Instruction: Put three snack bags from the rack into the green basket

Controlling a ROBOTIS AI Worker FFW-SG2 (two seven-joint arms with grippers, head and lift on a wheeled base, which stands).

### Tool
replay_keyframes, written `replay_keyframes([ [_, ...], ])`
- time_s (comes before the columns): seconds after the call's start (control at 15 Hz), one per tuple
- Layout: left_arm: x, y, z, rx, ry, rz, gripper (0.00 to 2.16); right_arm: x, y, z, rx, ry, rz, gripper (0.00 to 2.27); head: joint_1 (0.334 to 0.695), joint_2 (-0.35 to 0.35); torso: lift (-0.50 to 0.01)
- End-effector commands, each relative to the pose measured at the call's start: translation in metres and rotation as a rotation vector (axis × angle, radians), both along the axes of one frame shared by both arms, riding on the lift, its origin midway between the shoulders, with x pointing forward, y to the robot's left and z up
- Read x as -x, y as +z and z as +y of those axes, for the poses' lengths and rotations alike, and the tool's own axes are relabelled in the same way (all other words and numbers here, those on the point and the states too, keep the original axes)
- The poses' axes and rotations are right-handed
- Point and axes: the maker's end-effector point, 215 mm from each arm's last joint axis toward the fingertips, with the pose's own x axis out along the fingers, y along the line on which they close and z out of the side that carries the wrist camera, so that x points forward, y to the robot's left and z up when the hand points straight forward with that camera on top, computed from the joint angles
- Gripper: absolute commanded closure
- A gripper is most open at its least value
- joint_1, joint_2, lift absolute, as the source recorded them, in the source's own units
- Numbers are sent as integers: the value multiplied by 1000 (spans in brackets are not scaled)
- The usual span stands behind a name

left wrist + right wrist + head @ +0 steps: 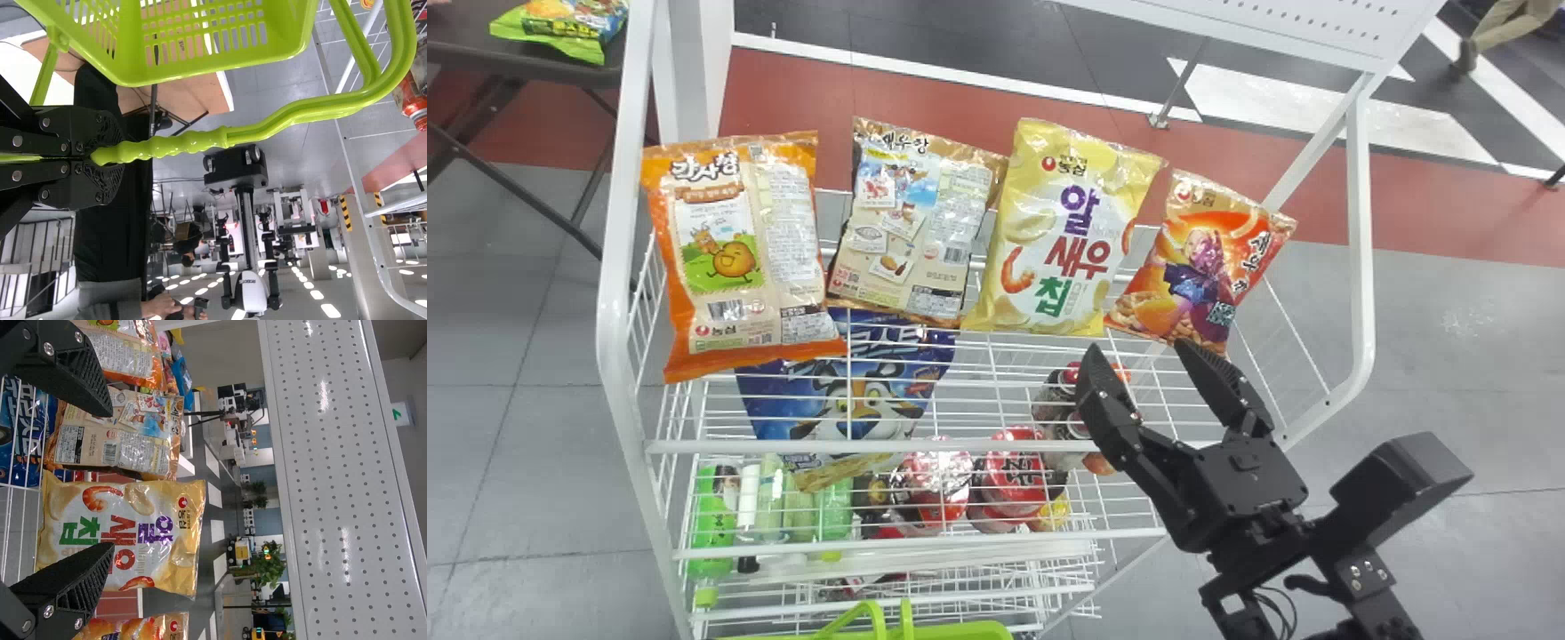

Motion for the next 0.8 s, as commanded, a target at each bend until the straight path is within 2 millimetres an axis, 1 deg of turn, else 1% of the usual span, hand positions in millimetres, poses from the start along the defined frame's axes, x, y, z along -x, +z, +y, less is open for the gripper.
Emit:
replay_keyframes([
  [0.0, 0, 1, -1, 3, 0, 0, 1490, -1, 0, 0, 0, -1, -2, 124, 695, -350, 0],
  [0.47, 1, 2, -3, 9, -4, 1, 1490, -3, -10, -2, -7, 3, 8, 127, 695, -350, 0],
  [0.73, 2, 3, -5, 11, -8, -3, 1490, -5, -7, 2, -15, 14, -11, 127, 695, -350, 0],
])
